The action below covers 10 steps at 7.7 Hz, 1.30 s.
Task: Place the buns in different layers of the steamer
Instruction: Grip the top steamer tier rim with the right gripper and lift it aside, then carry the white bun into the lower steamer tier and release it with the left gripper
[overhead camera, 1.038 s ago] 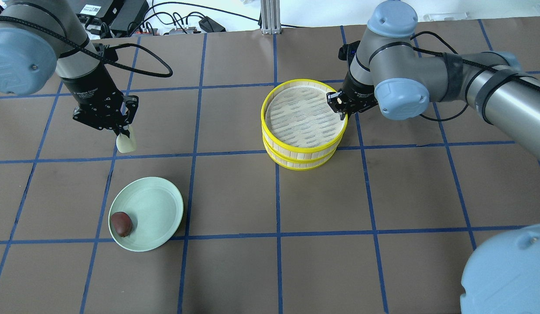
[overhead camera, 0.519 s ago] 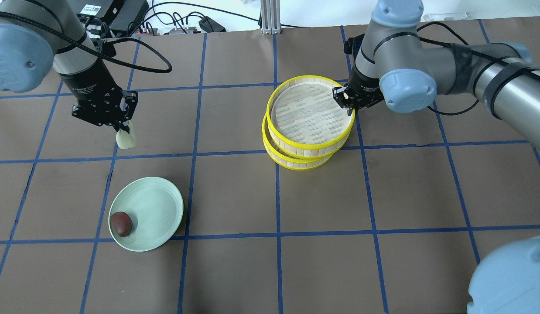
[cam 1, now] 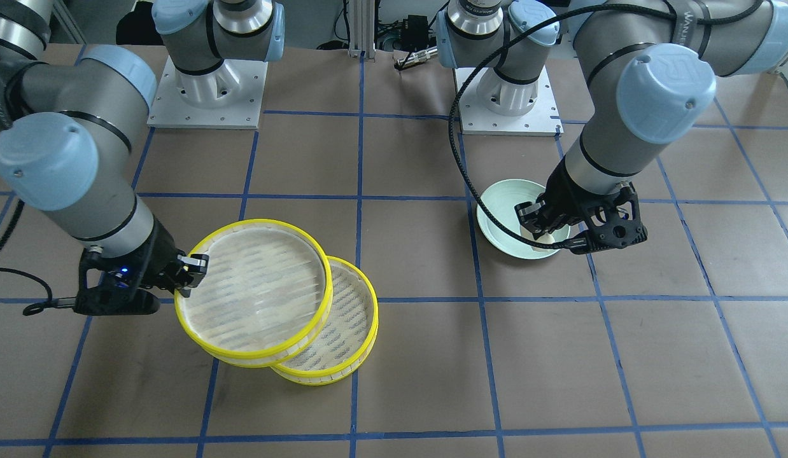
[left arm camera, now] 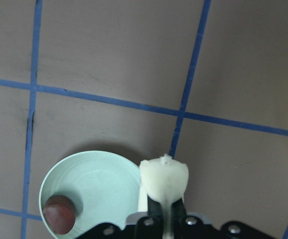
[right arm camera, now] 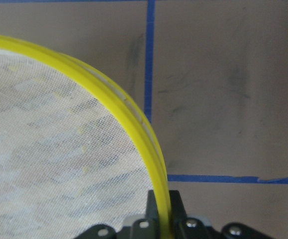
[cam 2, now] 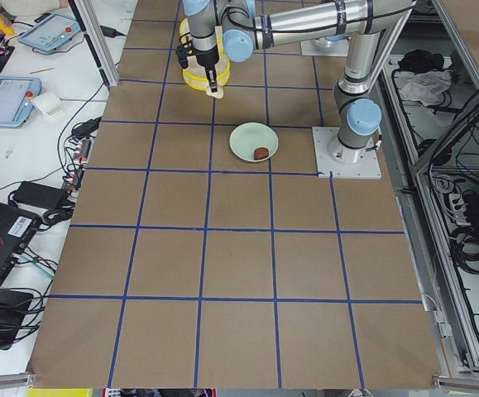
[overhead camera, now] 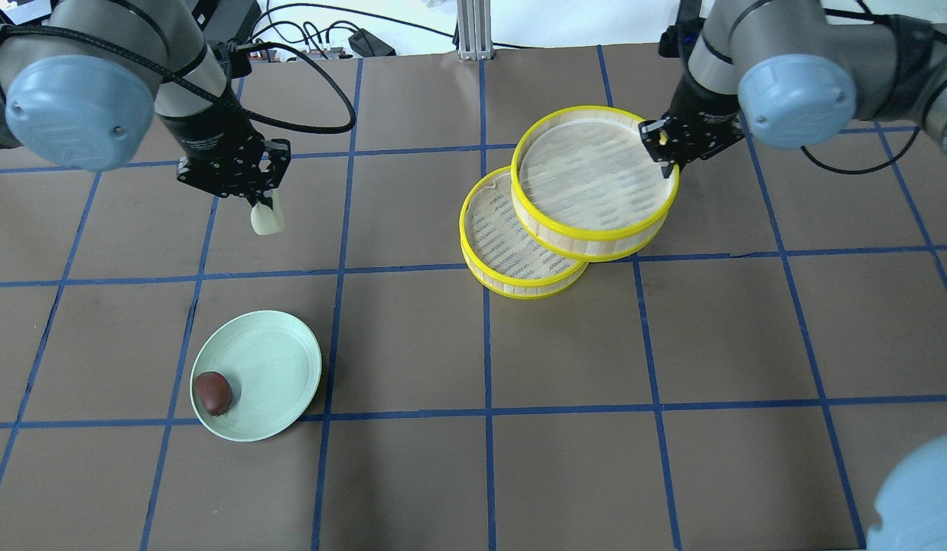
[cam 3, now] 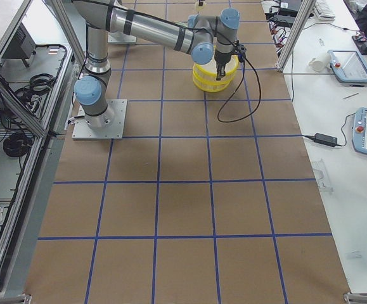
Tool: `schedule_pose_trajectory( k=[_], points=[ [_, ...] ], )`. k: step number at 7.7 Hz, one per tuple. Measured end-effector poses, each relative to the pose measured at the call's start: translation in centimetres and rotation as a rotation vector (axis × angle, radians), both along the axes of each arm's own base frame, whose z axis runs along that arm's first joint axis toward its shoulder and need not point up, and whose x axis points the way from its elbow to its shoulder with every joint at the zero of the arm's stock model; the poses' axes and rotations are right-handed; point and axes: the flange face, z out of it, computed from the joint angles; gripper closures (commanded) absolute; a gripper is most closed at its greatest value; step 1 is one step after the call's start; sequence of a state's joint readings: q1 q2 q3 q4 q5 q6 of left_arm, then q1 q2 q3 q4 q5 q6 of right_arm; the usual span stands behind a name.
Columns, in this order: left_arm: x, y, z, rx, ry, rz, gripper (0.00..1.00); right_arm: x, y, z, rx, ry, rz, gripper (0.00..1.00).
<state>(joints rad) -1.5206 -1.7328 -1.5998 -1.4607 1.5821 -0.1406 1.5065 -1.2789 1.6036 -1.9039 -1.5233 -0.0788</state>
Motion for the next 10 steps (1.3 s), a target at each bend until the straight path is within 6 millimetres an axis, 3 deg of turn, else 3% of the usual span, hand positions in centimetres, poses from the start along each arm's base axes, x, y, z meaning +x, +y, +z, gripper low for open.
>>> schedule_pose_trajectory(
  k=[3,5,7,10],
  points=[
    [-5.8,-0.8,-0.1,-0.110,0.133,-0.037,1.00,-12.1,-0.3,0.6,0.006,0.004,0.042,1.00],
    [-10.6,-1.6,-1.6,-0.171,0.201,-0.099,0.96,-19.6,0.5,0.7,0.014,0.040,0.070,1.00],
    [-15.7,-1.9,-3.6,-0.196,0.305,-0.115,0.96,-22.6,1.0,0.6,0.016,0.059,0.074,1.00],
    [-20.6,-2.1,-7.2,-0.181,0.410,-0.153,0.96,-23.2,1.1,0.2,0.022,0.063,0.081,1.00]
  ],
)
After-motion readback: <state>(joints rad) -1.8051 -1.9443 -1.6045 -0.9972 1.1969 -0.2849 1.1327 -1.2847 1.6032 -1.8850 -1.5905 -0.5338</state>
